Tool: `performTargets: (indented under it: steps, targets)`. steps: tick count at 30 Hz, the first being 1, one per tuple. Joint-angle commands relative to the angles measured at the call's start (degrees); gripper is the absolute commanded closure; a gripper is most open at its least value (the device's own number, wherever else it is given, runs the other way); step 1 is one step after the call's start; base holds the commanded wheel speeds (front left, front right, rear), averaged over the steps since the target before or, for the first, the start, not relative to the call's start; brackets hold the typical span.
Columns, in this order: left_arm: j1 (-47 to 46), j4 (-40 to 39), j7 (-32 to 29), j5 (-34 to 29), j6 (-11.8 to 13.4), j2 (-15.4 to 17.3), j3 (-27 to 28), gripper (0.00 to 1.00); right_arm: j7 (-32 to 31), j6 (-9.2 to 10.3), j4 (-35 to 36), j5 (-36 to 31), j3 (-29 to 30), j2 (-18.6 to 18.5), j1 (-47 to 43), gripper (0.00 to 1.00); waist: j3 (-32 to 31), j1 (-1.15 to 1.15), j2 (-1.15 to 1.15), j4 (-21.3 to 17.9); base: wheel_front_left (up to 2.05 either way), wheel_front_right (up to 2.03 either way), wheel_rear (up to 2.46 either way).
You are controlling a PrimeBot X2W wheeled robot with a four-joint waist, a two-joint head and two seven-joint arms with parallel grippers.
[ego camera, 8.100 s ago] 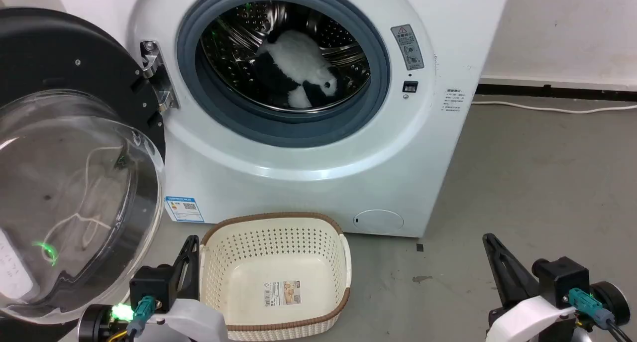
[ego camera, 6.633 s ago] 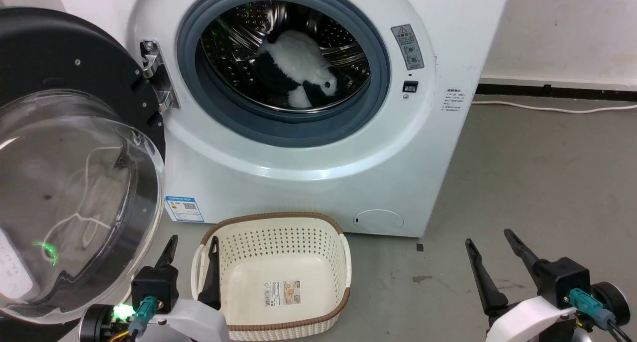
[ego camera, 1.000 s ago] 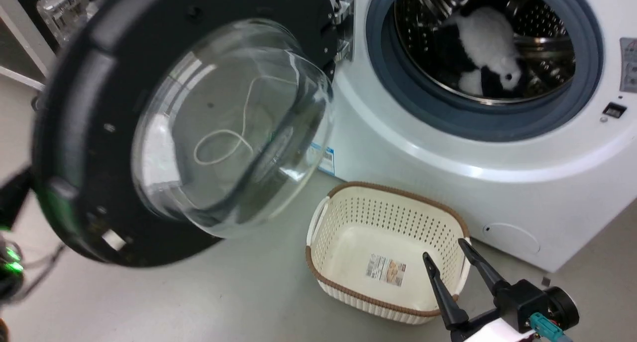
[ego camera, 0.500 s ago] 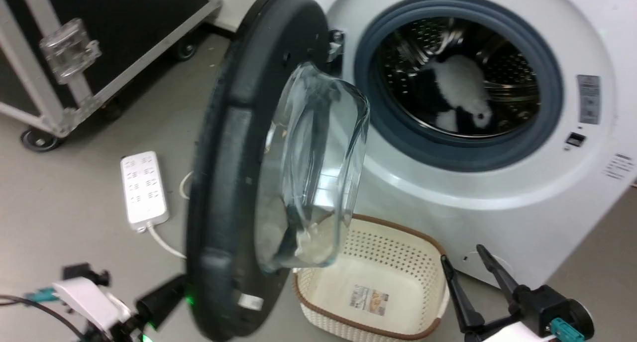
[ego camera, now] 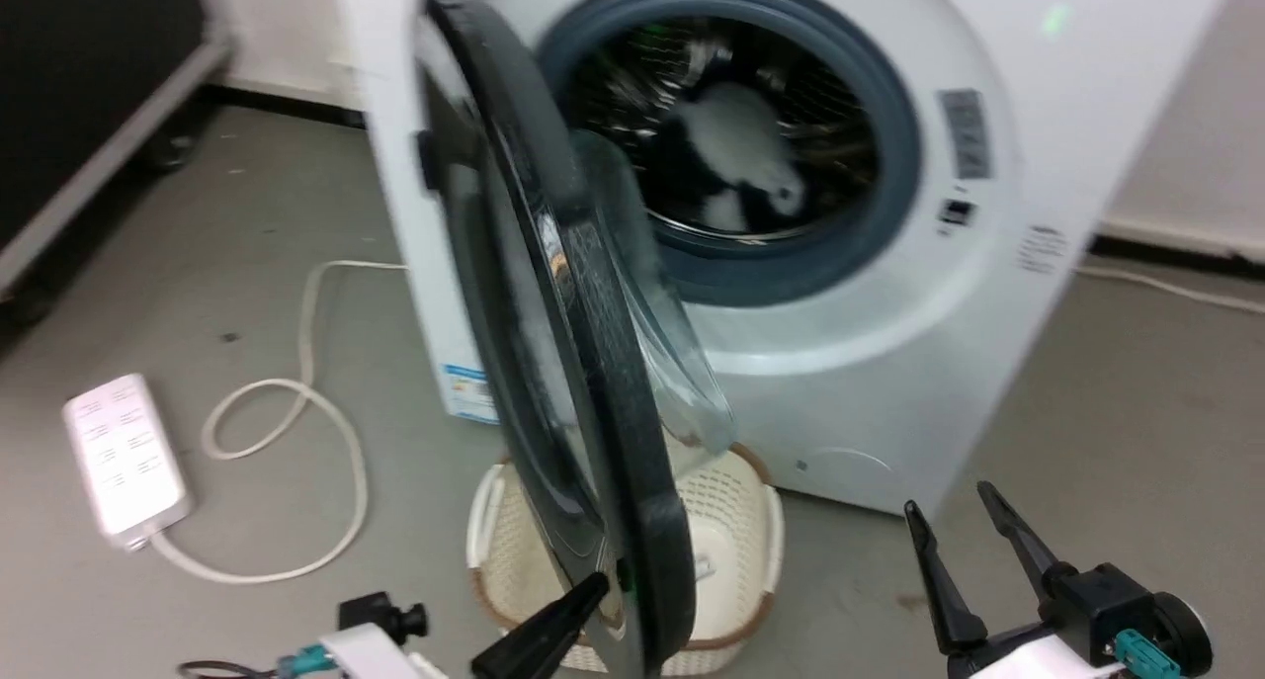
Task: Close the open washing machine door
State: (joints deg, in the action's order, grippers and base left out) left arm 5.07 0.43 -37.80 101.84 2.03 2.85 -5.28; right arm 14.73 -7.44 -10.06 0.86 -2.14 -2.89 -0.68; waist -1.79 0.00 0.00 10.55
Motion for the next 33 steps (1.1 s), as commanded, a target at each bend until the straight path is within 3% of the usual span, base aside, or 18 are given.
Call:
performTargets:
  steps: [1, 2, 3, 4, 12, 20, 26, 33]
  targets:
    - [-1.62, 1.04, 2.5, 1.55, -1.5, 0.04, -2.11, 1.0, 0.27, -0.05, 0.3, -0.42, 0.06, 0.02, 0.29, 0.0, 2.84, 0.0, 0.0, -5.54, 0.0, 0.0, 0.0]
    - [-1.62, 1.04, 2.5, 1.55, -1.5, 0.04, -2.11, 1.0, 0.27, -0.05, 0.3, -0.42, 0.06, 0.02, 0.29, 0.0, 2.84, 0.0, 0.0, -5.54, 0.0, 0.0, 0.0]
    - [-3.44, 2.4, 5.15, 3.06, -2.89, 0.04, -4.86, 1.0, 0.27, -0.05, 0.34, -0.65, -0.06, 0.02, 0.59, 0.0, 4.01, 0.0, 0.0, -8.1, 0.0, 0.0, 0.0]
    - [-3.44, 2.4, 5.15, 3.06, -2.89, 0.04, -4.86, 1.0, 0.27, -0.05, 0.34, -0.65, -0.06, 0.02, 0.59, 0.0, 4.01, 0.0, 0.0, -8.1, 0.0, 0.0, 0.0]
    - [-14.0, 9.73, 17.64, 8.94, -6.51, 0.03, -12.54, 1.0, 0.27, -0.05, 0.38, -0.8, -0.25, 0.02, 3.03, 0.0, 9.54, 0.0, 0.0, -18.93, 0.0, 0.0, 0.0]
    - [-27.01, 18.35, 28.94, 10.56, -8.5, 0.03, -14.75, 1.0, 0.27, -0.05, 0.5, 0.76, -0.77, 0.02, 4.4, 0.0, 14.05, 0.0, 0.0, -26.85, 0.0, 0.0, 0.0]
    - [-36.81, 26.49, 38.91, 10.5, -9.31, 0.03, -13.99, 1.0, 0.27, -0.05, 0.6, 1.53, -1.49, 0.02, 5.3, 0.0, 15.63, 0.0, 0.0, -28.86, 0.0, 0.0, 0.0]
    - [-41.33, 29.67, 40.66, 11.03, -9.49, 0.03, -15.83, 1.0, 0.27, -0.05, 0.62, 1.51, -1.43, 0.02, 5.89, 0.0, 14.95, 0.0, 0.0, -27.35, 0.0, 0.0, 0.0]
